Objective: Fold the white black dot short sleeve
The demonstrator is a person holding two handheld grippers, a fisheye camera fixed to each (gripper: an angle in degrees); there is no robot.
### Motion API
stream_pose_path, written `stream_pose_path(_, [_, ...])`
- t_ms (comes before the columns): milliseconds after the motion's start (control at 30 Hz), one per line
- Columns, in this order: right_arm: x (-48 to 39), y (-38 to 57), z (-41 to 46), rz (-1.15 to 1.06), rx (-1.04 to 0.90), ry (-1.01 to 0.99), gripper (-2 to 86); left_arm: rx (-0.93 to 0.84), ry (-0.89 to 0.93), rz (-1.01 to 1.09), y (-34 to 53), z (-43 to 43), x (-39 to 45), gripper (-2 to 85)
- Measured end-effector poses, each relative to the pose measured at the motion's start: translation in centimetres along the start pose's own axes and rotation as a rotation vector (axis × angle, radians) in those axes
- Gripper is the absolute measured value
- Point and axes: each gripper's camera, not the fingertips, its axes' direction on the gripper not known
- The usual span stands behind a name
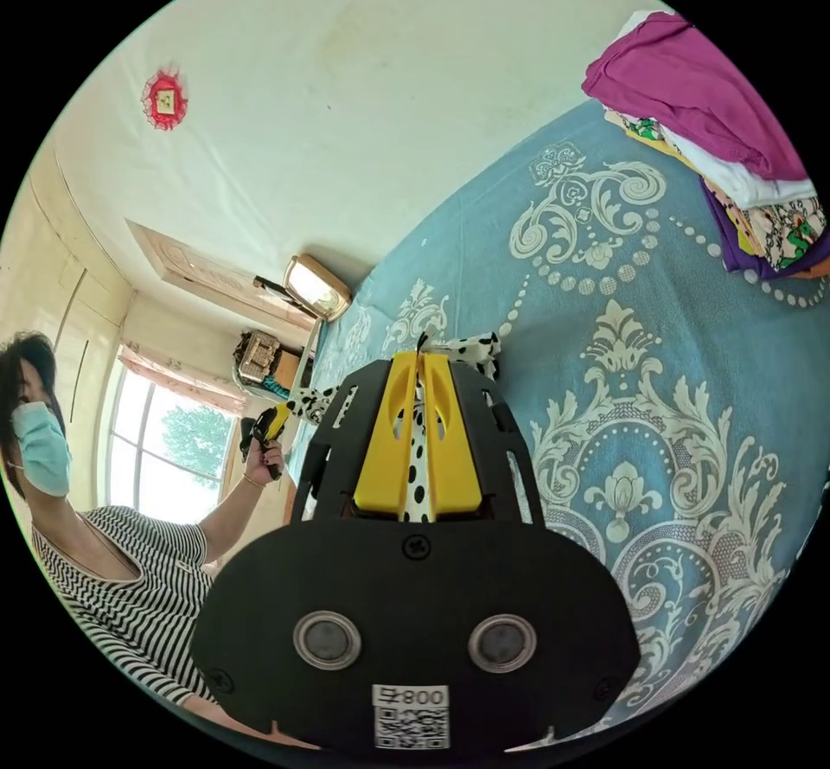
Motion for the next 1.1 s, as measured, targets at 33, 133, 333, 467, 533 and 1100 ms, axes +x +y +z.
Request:
stream_pose_path(33, [-0.4,-0.6,-0.5,-0.017,0.008,-0.006,1.0,0.016,0.015,0.011,-0.7,-0.2,0.0,0.4])
stream_pose_path(133, [-1.0,-2.8,-1.3,-0.058,0.018,-0.024,1.0,0.021,-0.006,0.044,-3.2,-0.1,0.1,0.3])
stream_pose_path(333, [-1.3,-8.8,-0.8,-0.104,0.032,-0.010,1.0,0.013,-0.070,0.055,-9.0,2.7,-1.5,0.3])
stream_pose_path(467, [-0.3,-12.5,1.0,-0.086,0.013,0.007,1.0,-0.011,-0.123,0.049,-12.0,5.4,-3.3,0.4])
stream_pose_path(533, [1.2,-14.7,2.8,-0.048,-0.014,0.029,1.0,-0.047,-0.167,0.040,-13.3,7.7,-4.8,0.5])
stream_pose_path(1100, [11.6,-15.7,6.5,0.106,-0.148,0.104,6.5,-0.123,-0.228,0.003,-6.2,7.8,-11.9,6.9])
